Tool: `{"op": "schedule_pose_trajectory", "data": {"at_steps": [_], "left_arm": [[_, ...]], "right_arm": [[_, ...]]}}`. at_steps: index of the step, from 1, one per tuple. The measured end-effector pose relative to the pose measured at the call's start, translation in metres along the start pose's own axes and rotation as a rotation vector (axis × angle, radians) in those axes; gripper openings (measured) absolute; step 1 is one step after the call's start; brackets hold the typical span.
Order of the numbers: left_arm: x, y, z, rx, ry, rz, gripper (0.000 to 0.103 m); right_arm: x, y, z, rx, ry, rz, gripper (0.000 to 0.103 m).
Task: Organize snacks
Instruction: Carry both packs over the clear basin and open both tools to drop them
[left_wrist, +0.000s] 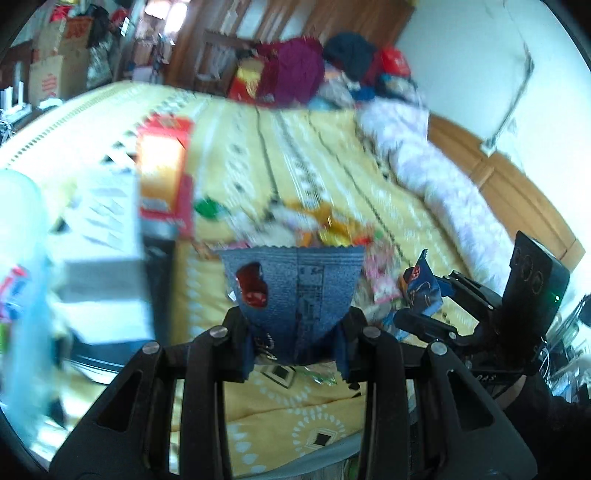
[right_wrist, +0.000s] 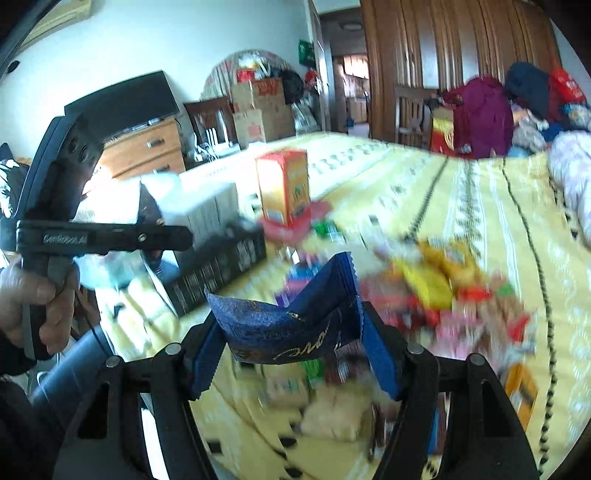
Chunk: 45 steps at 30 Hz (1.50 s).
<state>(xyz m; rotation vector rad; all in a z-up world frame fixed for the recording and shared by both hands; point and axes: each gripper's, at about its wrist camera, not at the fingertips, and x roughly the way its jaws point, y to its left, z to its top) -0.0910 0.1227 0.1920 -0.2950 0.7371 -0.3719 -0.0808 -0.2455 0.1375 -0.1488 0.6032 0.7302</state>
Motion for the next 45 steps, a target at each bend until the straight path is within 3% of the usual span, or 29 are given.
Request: {"op": "schedule_pose_trajectory", "data": {"at_steps": [4, 11, 17, 27, 41, 45], "left_arm": [[-0.044, 0.035, 0.014, -0.045, -0.097, 0.079, 0.034], [-0.126, 0.129, 0.013, -0.228, -0.244, 0.253, 0.034], [-0.144, 0.193, -0.007, -0.374, -0.222, 0.364, 0.034], [-0.143, 0.207, -0.014, -0.383, -0.184, 0.406, 0.035], [-0.15, 0.206, -0.015, -0.377, -0.181, 0.409, 0.035], [-0.147, 0.206, -0.014, -0.374, -0.174, 0.42, 0.04]], "right_arm": [[0.007, 0.03, 0.048, -0.02, -0.071, 0.065, 0.072], [0.045, 0.116, 0.129, -0.094, -0.123, 0.247, 0.072], [0.096, 0.19, 0.167, -0.136, -0.069, 0.368, 0.072], [0.161, 0.265, 0.159, -0.197, 0.072, 0.454, 0.073], [0.169, 0.271, 0.159, -0.201, 0.104, 0.458, 0.075], [0.17, 0.271, 0.158, -0.197, 0.11, 0.456, 0.081]]}}
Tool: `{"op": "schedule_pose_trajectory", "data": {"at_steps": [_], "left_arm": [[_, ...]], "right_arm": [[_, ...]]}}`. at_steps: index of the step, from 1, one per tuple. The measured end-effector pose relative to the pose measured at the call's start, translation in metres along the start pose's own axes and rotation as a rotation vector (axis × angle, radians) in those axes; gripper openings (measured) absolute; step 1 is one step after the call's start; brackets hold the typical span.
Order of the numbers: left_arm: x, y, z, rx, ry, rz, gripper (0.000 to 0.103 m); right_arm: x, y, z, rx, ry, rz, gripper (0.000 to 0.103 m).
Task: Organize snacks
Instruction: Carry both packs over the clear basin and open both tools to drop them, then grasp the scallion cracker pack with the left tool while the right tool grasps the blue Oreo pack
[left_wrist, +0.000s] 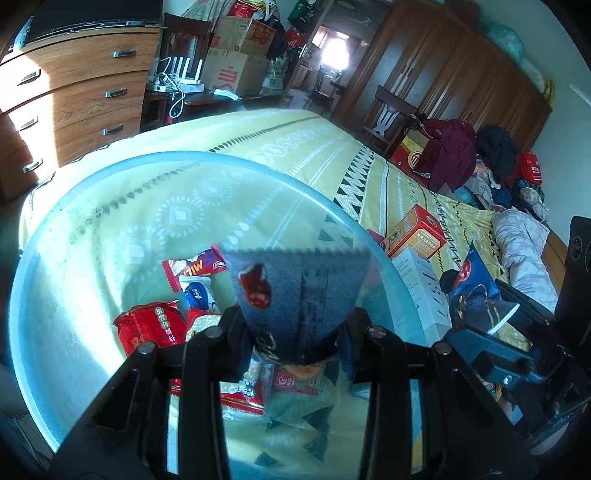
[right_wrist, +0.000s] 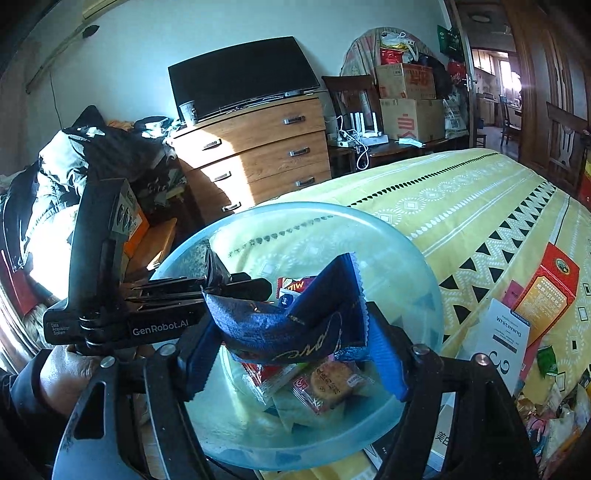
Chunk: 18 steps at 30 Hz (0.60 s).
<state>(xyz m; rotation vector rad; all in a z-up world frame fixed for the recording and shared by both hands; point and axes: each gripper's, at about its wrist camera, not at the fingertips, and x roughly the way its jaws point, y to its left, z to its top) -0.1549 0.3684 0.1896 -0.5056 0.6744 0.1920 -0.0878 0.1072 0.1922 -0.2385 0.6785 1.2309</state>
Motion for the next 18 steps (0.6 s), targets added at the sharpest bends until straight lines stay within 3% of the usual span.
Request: {"op": "schedule_pose_trajectory", "data": {"at_steps": [11, 18], "left_arm": [[0.0, 0.0, 0.001, -0.003, 0.003, 0.089, 0.09], [-0.01, -0.021, -0.001, 0.068, -0.034, 0.184, 0.094]], "right_arm": [[-0.01, -0.006, -0.002, 0.032, -0.02, -0.023, 0.088], [-0.046, -0.007, -0.022, 0.069, -0.071, -0.038, 0.089]]}}
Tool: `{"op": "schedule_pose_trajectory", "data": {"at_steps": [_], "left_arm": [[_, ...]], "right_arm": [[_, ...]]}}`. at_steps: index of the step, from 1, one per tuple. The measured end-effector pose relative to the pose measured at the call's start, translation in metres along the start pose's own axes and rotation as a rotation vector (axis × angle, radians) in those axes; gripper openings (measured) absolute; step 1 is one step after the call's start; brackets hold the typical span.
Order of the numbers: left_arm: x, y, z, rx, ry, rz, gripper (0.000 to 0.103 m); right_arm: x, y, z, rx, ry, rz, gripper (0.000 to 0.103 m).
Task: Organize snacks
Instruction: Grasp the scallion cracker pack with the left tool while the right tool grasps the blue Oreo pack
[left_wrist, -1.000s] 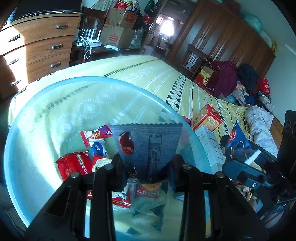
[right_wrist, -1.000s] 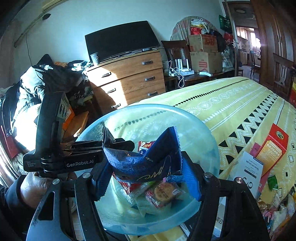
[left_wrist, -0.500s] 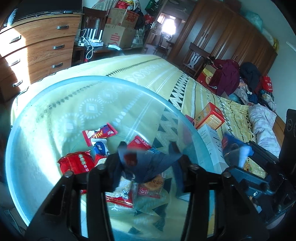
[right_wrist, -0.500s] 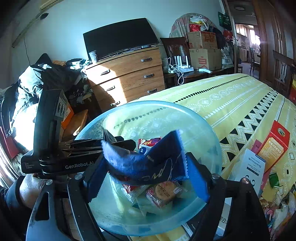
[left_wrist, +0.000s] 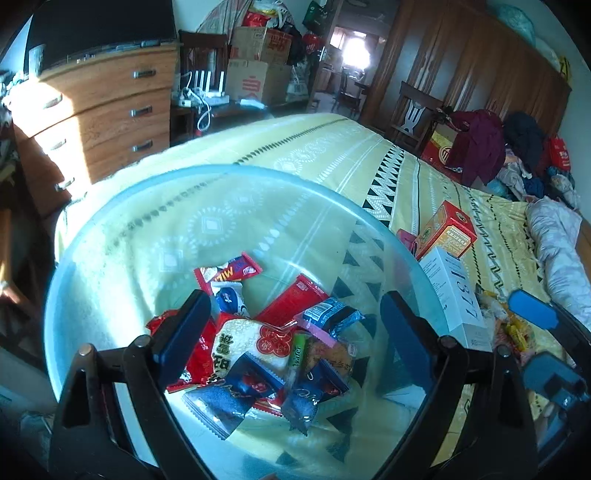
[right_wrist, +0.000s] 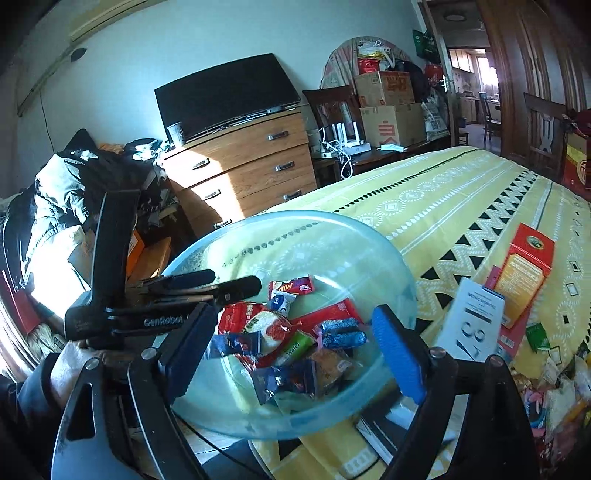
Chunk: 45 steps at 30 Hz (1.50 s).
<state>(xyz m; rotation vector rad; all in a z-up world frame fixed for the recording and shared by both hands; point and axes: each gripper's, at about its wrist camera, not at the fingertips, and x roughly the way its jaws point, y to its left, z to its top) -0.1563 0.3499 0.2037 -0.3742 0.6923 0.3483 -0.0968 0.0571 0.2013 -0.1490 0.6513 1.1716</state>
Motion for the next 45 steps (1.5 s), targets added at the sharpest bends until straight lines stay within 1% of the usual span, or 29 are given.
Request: {"op": "schedule_pose_trajectory", "data": {"at_steps": [3, 5, 8, 10, 12, 15, 18, 19, 20, 21, 24, 26, 28, 30, 32, 33, 37, 39, 40, 41, 43, 45], "left_arm": [[-0.012, -0.019, 0.0, 0.06, -0.042, 0.029, 0.097], [-0.02, -0.036, -0.001, 0.101, -0.078, 0.039, 0.102], [-0.029, -0.06, -0.001, 0.149, -0.112, 0.028, 0.103], [-0.032, -0.076, -0.003, 0.169, -0.12, -0.004, 0.103], [-0.035, -0.094, -0.009, 0.192, -0.117, -0.058, 0.103], [-0.04, -0.134, -0.029, 0.271, -0.095, -0.197, 0.103], [-0.035, -0.18, -0.059, 0.372, -0.015, -0.35, 0.103], [-0.026, -0.198, -0.074, 0.406, 0.044, -0.411, 0.103], [-0.02, -0.208, -0.084, 0.417, 0.089, -0.445, 0.103], [-0.008, -0.223, -0.099, 0.434, 0.157, -0.487, 0.102], [0.024, -0.254, -0.137, 0.518, 0.295, -0.531, 0.101], [0.049, -0.271, -0.161, 0.574, 0.393, -0.569, 0.089], [0.066, -0.281, -0.176, 0.569, 0.458, -0.587, 0.085], [0.077, -0.292, -0.188, 0.557, 0.485, -0.634, 0.085], [0.084, -0.301, -0.198, 0.582, 0.504, -0.634, 0.081], [0.089, -0.308, -0.203, 0.599, 0.506, -0.627, 0.081], [0.101, -0.318, -0.214, 0.605, 0.519, -0.609, 0.079], [0.102, -0.32, -0.218, 0.612, 0.511, -0.593, 0.066], [0.102, -0.32, -0.219, 0.614, 0.507, -0.585, 0.053], [0.102, -0.318, -0.219, 0.608, 0.506, -0.584, 0.045], [0.1, -0.314, -0.217, 0.597, 0.506, -0.582, 0.044], [0.094, -0.31, -0.215, 0.601, 0.491, -0.567, 0.043]], "right_arm": [[-0.023, -0.002, -0.016, 0.007, -0.017, -0.023, 0.089], [-0.04, -0.006, -0.029, 0.02, -0.024, -0.037, 0.089], [-0.07, -0.017, -0.054, 0.053, -0.032, -0.078, 0.089], [-0.088, -0.026, -0.071, 0.075, -0.032, -0.1, 0.089], [-0.11, -0.036, -0.091, 0.086, -0.032, -0.15, 0.089], [-0.149, -0.061, -0.132, 0.14, -0.023, -0.253, 0.089], [-0.186, -0.096, -0.185, 0.275, 0.008, -0.352, 0.089], [-0.196, -0.108, -0.204, 0.329, 0.026, -0.385, 0.089], [-0.205, -0.117, -0.222, 0.379, 0.041, -0.41, 0.089], [-0.213, -0.124, -0.236, 0.414, 0.048, -0.421, 0.089], [-0.23, -0.134, -0.269, 0.481, 0.06, -0.441, 0.089], [-0.235, -0.136, -0.28, 0.504, 0.065, -0.441, 0.089], [-0.241, -0.14, -0.291, 0.523, 0.062, -0.436, 0.089], [-0.244, -0.142, -0.296, 0.534, 0.057, -0.432, 0.089], [-0.247, -0.146, -0.301, 0.546, 0.046, -0.427, 0.089], [-0.249, -0.146, -0.303, 0.55, 0.042, -0.426, 0.089], [-0.254, -0.15, -0.311, 0.555, 0.034, -0.432, 0.089], [-0.257, -0.153, -0.316, 0.565, 0.034, -0.438, 0.089], [-0.259, -0.154, -0.319, 0.573, 0.034, -0.441, 0.089], [-0.26, -0.156, -0.321, 0.579, 0.034, -0.445, 0.089], [-0.262, -0.159, -0.323, 0.583, 0.032, -0.452, 0.089], [-0.263, -0.163, -0.323, 0.575, 0.034, -0.465, 0.089]]}}
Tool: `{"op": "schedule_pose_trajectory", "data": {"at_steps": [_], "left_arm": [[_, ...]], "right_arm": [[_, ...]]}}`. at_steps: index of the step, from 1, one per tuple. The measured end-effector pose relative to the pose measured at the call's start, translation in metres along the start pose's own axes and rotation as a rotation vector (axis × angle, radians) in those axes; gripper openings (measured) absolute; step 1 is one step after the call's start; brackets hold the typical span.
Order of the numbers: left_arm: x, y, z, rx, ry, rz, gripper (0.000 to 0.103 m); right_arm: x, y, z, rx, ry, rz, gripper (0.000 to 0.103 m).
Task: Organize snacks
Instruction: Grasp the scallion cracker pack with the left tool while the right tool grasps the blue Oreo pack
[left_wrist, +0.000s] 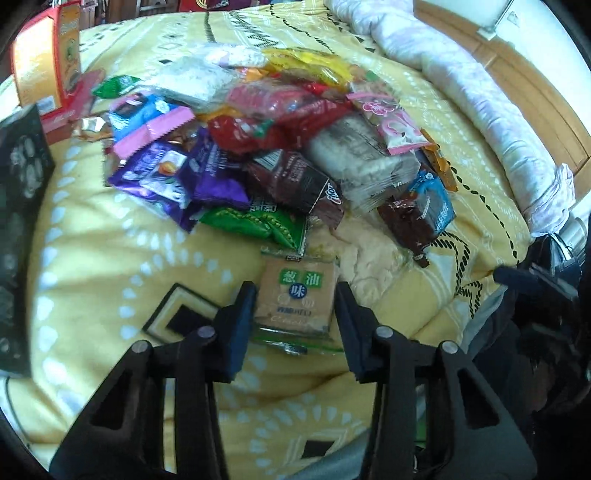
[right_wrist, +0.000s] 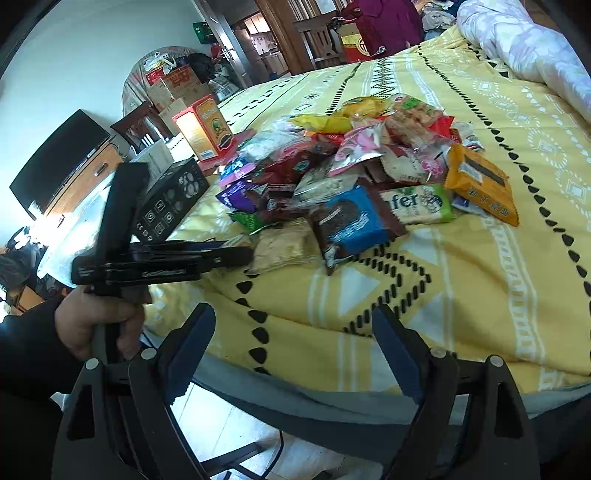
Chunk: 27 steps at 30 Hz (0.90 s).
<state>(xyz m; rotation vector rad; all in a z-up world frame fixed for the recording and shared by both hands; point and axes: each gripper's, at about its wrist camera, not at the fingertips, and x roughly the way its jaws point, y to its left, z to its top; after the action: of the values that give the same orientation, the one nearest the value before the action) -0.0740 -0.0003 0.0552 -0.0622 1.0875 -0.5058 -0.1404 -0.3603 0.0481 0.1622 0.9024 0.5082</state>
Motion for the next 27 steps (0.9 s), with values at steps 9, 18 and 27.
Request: {"op": "schedule_pose_trajectory", "data": {"at_steps": [9, 18, 27], "left_arm": [[-0.026, 0.003, -0.001, -0.01, -0.049, 0.058, 0.043], [-0.03, 0.003, 0.002, -0.011, -0.053, 0.06, 0.043], [-0.048, -0.008, 0.006, 0.01, -0.107, 0.047, 0.043]], "right_arm": [[0.028, 0.001, 0.04, -0.194, -0.039, -0.148, 0.089], [0.086, -0.006, 0.048, -0.296, 0.058, -0.247, 0.089], [0.072, -0.009, 0.047, -0.237, 0.02, -0.201, 0.06]]}}
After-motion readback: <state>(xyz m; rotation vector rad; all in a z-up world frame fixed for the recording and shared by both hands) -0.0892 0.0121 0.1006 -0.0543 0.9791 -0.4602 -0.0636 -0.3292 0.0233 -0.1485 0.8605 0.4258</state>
